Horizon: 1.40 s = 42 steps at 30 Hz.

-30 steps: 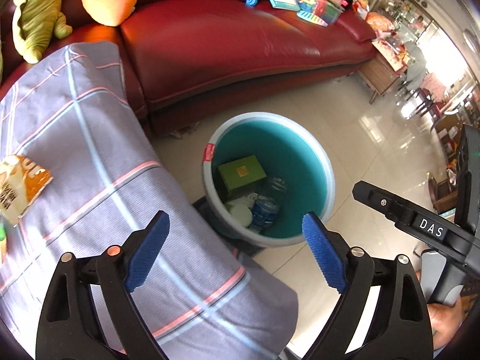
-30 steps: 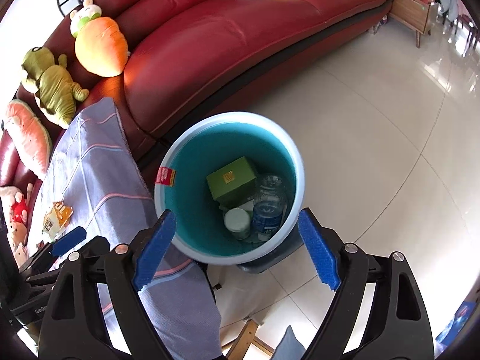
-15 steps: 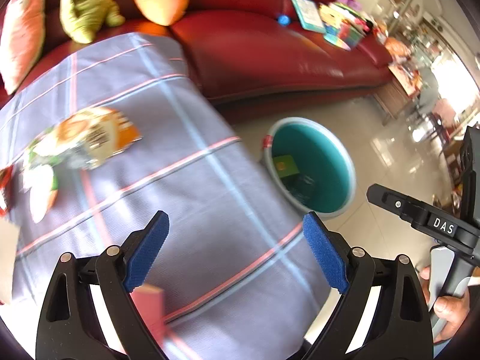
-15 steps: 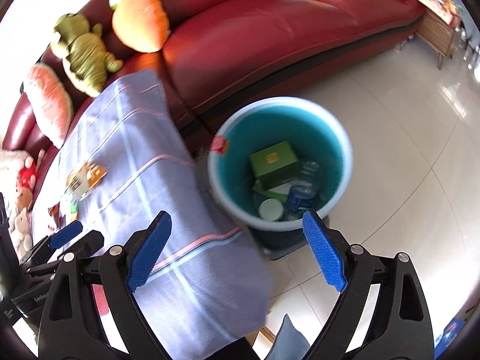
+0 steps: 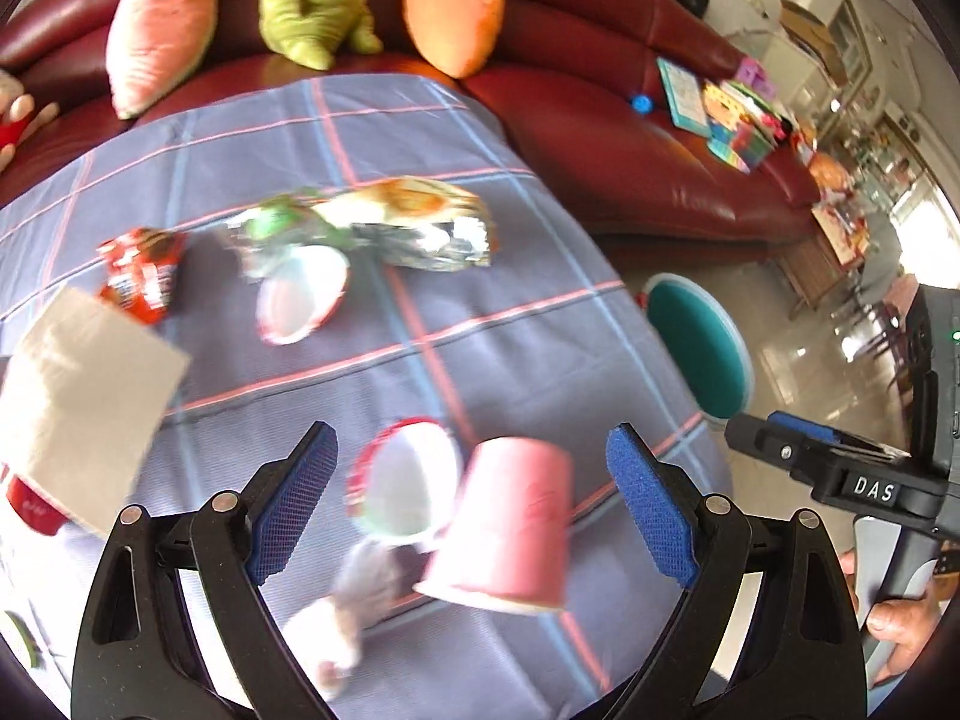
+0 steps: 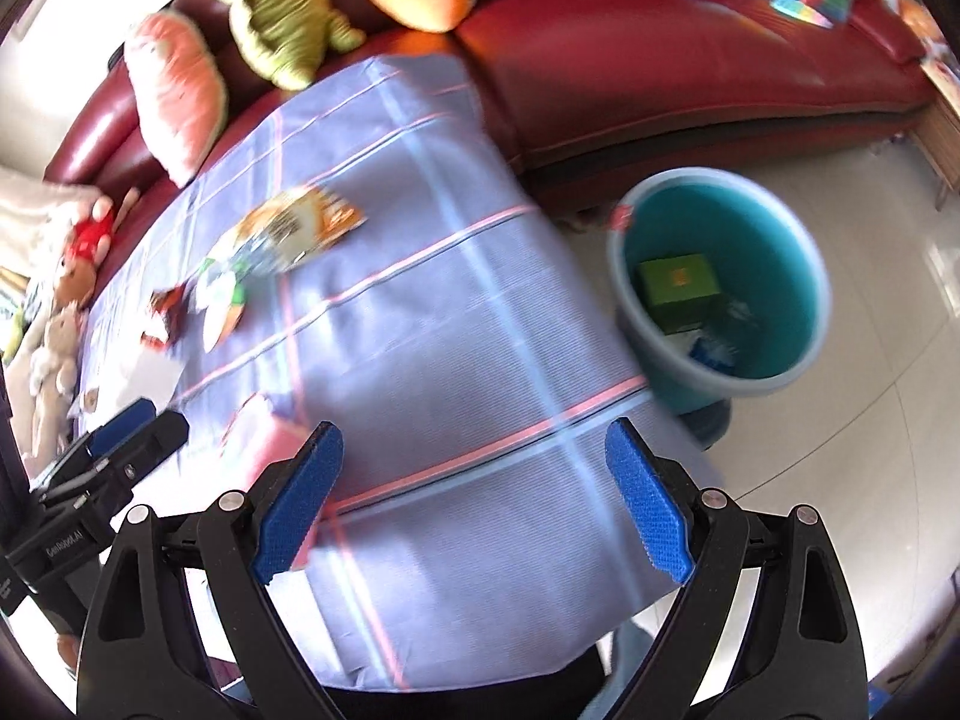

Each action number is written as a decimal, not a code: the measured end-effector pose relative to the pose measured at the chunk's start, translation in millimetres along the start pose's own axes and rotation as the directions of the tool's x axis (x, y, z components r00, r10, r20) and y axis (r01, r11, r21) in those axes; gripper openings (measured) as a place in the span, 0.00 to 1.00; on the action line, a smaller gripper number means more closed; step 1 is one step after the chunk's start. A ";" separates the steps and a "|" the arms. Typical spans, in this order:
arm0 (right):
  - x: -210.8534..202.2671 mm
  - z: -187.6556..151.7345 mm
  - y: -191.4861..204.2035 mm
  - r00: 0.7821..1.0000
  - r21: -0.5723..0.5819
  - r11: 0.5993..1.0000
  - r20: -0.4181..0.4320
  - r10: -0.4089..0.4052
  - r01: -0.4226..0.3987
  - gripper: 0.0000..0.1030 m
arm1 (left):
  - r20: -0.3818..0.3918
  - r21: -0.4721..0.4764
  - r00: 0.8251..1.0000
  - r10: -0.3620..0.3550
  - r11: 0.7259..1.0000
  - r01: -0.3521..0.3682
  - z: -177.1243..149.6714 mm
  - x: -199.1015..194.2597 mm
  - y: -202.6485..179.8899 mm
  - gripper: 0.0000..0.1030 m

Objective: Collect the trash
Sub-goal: 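Move both tools back to the table toward the pink cup and plastic bag, then grasp the clear plastic bag with the left tool while the right tool grasps the pink cup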

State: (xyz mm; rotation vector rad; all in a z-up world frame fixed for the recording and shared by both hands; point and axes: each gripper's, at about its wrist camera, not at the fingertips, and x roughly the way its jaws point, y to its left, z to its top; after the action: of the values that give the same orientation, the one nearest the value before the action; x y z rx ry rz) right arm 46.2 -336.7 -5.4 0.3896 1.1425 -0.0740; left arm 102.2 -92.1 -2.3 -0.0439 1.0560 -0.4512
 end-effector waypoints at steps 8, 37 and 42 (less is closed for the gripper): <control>29.5 -17.8 53.5 0.994 -0.039 0.997 -0.096 0.057 -0.061 0.83 | 0.021 -0.050 0.998 0.067 0.997 -0.066 -14.9 -25.3 63.0 0.89; 60.6 -33.2 94.5 0.971 -0.042 0.977 -0.132 0.201 -0.208 0.61 | -0.192 0.363 0.977 0.095 0.932 -0.019 -105.6 -4.3 59.6 0.89; 49.7 -35.7 83.1 0.974 -0.032 0.979 -0.109 0.199 -0.204 0.62 | -0.217 0.329 0.969 0.116 0.944 -0.039 -110.4 14.6 61.5 0.89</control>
State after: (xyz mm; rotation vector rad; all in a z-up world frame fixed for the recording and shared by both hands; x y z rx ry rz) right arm 57.1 -240.3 -40.7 0.4734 1.2005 0.1506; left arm 35.4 -22.1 -84.9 0.3498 1.1982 -0.5620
